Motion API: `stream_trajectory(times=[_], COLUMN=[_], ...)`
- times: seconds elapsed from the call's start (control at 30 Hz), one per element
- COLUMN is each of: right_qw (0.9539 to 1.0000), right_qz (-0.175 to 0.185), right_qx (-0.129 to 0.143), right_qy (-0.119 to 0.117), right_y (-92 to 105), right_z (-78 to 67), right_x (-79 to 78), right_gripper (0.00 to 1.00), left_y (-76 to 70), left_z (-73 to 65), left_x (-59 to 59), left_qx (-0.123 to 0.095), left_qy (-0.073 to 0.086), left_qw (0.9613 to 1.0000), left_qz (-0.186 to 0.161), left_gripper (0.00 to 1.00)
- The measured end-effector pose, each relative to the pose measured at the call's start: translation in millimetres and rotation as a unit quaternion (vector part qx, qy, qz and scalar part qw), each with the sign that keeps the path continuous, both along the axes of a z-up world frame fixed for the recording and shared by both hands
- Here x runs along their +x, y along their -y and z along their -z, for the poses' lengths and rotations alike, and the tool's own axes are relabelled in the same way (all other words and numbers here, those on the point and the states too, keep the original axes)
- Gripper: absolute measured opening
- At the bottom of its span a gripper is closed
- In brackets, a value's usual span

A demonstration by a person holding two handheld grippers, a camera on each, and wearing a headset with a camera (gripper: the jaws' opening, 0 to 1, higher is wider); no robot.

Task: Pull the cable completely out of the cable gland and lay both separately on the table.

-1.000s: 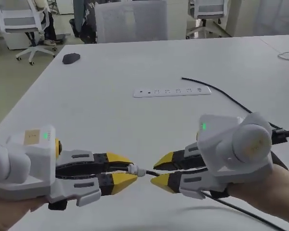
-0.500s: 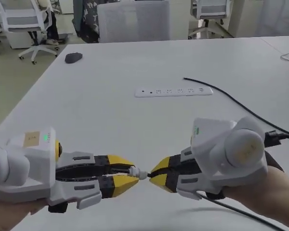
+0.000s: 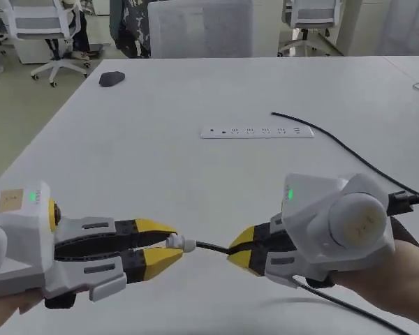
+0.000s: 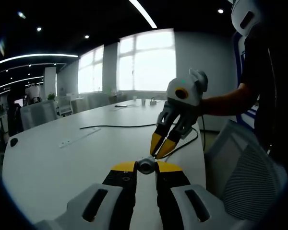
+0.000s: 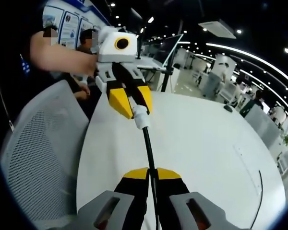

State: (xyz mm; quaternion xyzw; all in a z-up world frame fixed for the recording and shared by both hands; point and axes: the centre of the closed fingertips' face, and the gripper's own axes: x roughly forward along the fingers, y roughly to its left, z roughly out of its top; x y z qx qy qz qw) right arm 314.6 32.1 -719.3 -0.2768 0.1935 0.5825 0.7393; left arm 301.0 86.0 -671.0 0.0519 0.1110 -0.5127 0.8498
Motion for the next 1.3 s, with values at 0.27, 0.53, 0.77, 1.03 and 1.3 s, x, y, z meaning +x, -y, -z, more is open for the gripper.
stream_trajectory(times=[0.27,0.53,0.77,1.03,1.3], right_qw=[0.9999,0.9995,0.9996,0.9996,0.9937], right_qz=[0.011,0.022,0.013,-0.006,-0.003], right_qx=[-0.013,-0.021,-0.019,-0.009,0.074], right_qy=[-0.002,-0.008,-0.017,-0.026,-0.084], right_y=[0.1,-17.6,-57.4,-108.8,-170.9], right_z=[3.1,6.4,6.1,14.3,23.3], right_x=[3.3,4.6,-3.5,-6.1,-12.7], right_gripper=[0.00,0.00,0.00,0.00,0.00], left_y=[-32.7,-63.4,-91.7,-123.0,-154.4], left_z=[0.1,12.9,20.8,46.1,74.8], left_x=[-7.0,-24.4,-34.1,-49.6,-55.2], left_qx=[-0.011,-0.022,-0.039,-0.058,-0.079], left_qy=[0.001,-0.008,0.001,-0.015,-0.035], left_qw=[0.9991,0.9962,0.9911,0.9828,0.9690], left_qz=[-0.042,-0.083,-0.127,-0.175,-0.231], left_gripper=[0.15,0.15,0.14,0.15,0.15])
